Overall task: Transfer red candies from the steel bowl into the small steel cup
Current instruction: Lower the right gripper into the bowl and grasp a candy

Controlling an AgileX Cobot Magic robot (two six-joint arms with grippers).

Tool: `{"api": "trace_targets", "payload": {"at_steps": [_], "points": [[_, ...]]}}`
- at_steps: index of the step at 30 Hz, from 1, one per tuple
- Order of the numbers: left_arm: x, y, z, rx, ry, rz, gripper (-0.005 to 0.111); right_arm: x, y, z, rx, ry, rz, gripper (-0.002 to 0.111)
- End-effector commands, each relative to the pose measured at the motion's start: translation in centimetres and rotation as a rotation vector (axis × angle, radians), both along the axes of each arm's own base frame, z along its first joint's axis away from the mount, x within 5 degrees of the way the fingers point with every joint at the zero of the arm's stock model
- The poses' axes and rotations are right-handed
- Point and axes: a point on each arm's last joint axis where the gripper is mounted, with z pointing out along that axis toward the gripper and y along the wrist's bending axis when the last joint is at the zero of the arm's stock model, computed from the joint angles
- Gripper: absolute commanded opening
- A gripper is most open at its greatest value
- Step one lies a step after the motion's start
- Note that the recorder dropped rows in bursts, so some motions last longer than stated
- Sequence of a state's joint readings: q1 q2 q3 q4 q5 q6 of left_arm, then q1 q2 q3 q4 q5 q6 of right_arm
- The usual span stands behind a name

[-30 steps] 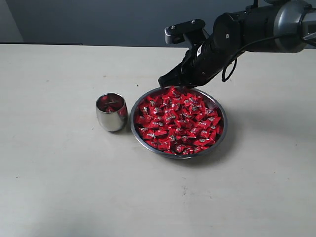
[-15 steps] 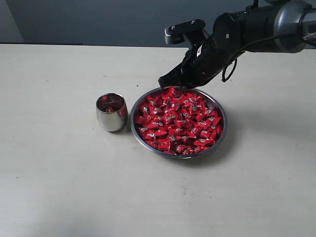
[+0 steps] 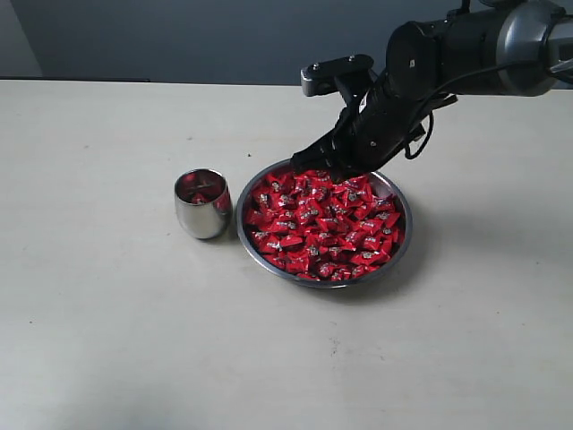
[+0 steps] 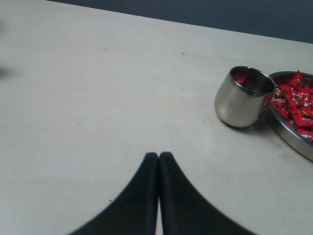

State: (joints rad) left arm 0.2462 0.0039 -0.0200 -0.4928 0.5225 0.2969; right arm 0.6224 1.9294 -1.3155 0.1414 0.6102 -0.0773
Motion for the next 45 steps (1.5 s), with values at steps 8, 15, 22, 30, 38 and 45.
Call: {"api": "trace_targets", "payload": {"at_steps": [8, 15, 22, 30, 38, 45], "points": [[0.0, 0.0, 0.0, -0.001, -0.005, 0.004, 0.000, -1.3, 0.9, 0.4, 0.120, 0.119, 0.066, -0.001], [0.0, 0.0, 0.0, -0.001, -0.005, 0.004, 0.000, -1.2, 1.3, -1.0, 0.128, 0.162, 0.067, 0.016], [0.0, 0.0, 0.0, 0.000, -0.009, 0.006, 0.000, -1.4, 2.4, -2.1, 0.185, 0.214, 0.090, 0.043], [0.0, 0.0, 0.0, 0.000, -0.007, 0.005, 0.000, 0.2, 2.7, -2.2, 0.066, 0.060, 0.086, 0.039], [0.0, 0.0, 0.0, 0.000, -0.007, 0.005, 0.000, 0.3, 2.7, -5.3, 0.016, 0.124, 0.080, 0.039], [0.0, 0.0, 0.0, 0.000, -0.007, 0.005, 0.000, 0.5, 2.7, -5.6, 0.010, 0.111, 0.077, 0.016]]}}
